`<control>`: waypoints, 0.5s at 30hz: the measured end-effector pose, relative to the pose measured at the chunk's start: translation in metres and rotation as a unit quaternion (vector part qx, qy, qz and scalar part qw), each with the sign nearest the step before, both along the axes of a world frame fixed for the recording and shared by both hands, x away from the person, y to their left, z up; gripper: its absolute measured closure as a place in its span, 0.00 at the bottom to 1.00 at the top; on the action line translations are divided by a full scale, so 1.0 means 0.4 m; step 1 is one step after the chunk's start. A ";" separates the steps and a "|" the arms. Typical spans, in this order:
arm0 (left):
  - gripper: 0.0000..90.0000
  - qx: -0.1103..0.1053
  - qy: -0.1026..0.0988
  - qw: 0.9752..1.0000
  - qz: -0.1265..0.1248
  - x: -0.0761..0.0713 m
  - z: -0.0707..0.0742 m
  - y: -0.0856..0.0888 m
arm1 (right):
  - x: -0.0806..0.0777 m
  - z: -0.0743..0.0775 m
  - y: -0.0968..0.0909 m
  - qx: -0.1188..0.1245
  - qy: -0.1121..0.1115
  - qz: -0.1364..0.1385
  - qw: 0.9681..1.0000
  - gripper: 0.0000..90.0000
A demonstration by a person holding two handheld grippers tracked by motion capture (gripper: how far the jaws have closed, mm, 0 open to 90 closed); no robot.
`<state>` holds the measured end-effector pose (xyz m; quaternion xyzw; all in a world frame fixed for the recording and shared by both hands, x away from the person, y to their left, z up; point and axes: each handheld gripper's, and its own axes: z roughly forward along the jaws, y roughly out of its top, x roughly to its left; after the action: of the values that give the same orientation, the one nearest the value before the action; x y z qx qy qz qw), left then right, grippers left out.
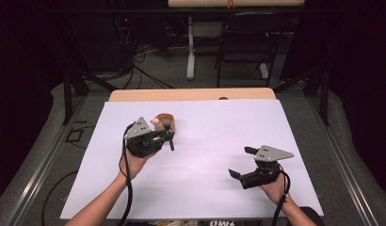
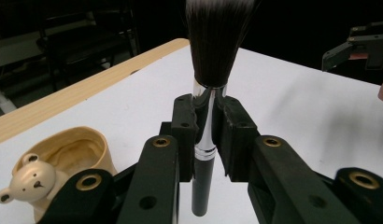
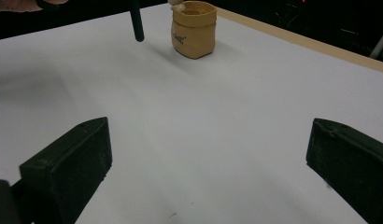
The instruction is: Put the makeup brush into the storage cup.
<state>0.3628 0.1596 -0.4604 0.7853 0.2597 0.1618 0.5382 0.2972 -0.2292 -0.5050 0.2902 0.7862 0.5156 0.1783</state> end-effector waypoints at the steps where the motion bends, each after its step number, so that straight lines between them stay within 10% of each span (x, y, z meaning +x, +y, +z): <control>1: 0.87 -0.001 -0.002 1.000 0.000 0.003 0.002 -0.002 | 0.000 0.000 0.000 0.002 -0.001 -0.002 1.000 0.00; 15: 0.87 0.011 -0.017 1.000 0.003 0.043 0.066 -0.011 | 0.003 -0.001 -0.001 0.000 0.002 -0.002 1.000 0.00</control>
<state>0.3799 0.1553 -0.4341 0.7874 0.2509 0.1801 0.5334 0.2983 -0.2294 -0.5054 0.2927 0.7859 0.5148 0.1780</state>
